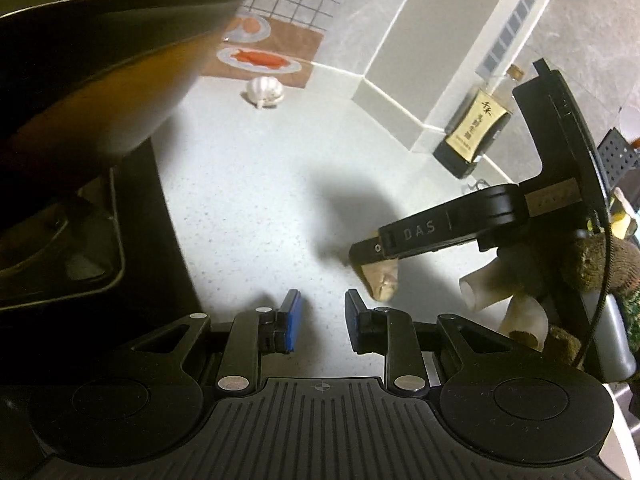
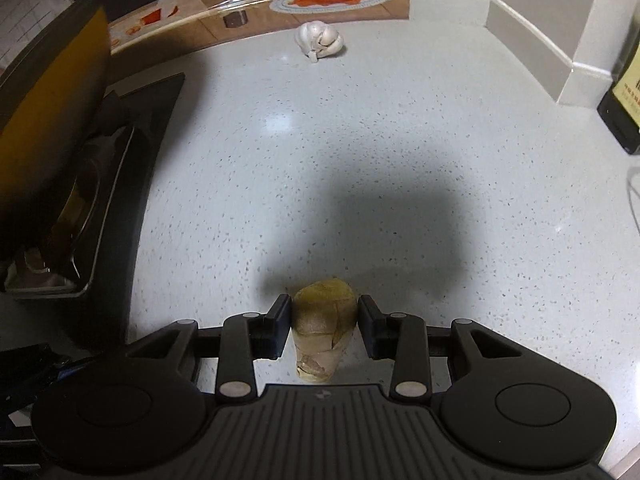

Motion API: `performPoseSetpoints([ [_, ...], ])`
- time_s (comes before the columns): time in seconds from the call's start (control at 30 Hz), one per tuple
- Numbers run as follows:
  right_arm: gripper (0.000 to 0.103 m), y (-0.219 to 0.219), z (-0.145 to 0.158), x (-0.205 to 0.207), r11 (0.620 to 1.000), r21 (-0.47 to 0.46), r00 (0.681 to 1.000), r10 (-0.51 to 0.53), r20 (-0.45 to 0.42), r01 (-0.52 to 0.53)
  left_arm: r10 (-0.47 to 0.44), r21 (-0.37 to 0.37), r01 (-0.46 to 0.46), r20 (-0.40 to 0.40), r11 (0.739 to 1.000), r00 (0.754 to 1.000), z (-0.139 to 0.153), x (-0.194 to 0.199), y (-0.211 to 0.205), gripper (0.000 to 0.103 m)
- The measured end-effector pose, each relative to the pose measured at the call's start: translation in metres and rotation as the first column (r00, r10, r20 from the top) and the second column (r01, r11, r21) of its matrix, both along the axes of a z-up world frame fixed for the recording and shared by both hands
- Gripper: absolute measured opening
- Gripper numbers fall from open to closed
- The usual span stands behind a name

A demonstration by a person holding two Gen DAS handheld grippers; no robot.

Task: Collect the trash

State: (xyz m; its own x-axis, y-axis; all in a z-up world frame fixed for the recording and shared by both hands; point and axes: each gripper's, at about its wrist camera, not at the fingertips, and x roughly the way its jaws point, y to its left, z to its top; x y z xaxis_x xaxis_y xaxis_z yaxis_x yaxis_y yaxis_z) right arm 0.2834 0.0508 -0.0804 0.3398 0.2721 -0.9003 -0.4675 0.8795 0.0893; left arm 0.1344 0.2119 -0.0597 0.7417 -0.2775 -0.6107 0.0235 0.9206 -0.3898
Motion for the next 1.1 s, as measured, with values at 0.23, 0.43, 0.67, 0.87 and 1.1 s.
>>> performPoseSetpoints([
  [0.23,0.051,-0.019,0.016,-0.012,0.998,0.043,0.999,0.042,0.029,-0.043,0.046,0.035,-0.044,-0.034,0.998,0.998,0.0,0.004,-0.017,0.027],
  [0.43,0.053,-0.047,0.04,-0.019,0.999,0.028,0.991,0.033,0.128,-0.037,0.064,0.009,-0.064,-0.036,0.998,0.997,0.003,0.01,-0.029,0.027],
  [0.67,0.057,-0.038,0.054,0.033,0.998,-0.043,0.931,0.058,0.36,-0.046,0.102,-0.02,-0.101,0.014,0.995,0.995,0.005,0.005,-0.022,0.027],
  [0.87,0.057,0.035,0.03,0.115,0.986,-0.041,0.915,0.165,0.369,-0.161,0.118,-0.075,-0.115,0.032,0.99,0.993,0.001,0.005,-0.013,0.027],
  [1.1,0.058,0.1,-0.015,0.194,0.997,0.026,0.959,0.061,0.276,-0.07,0.078,-0.003,-0.078,0.039,0.997,0.996,0.002,0.003,-0.007,0.027],
])
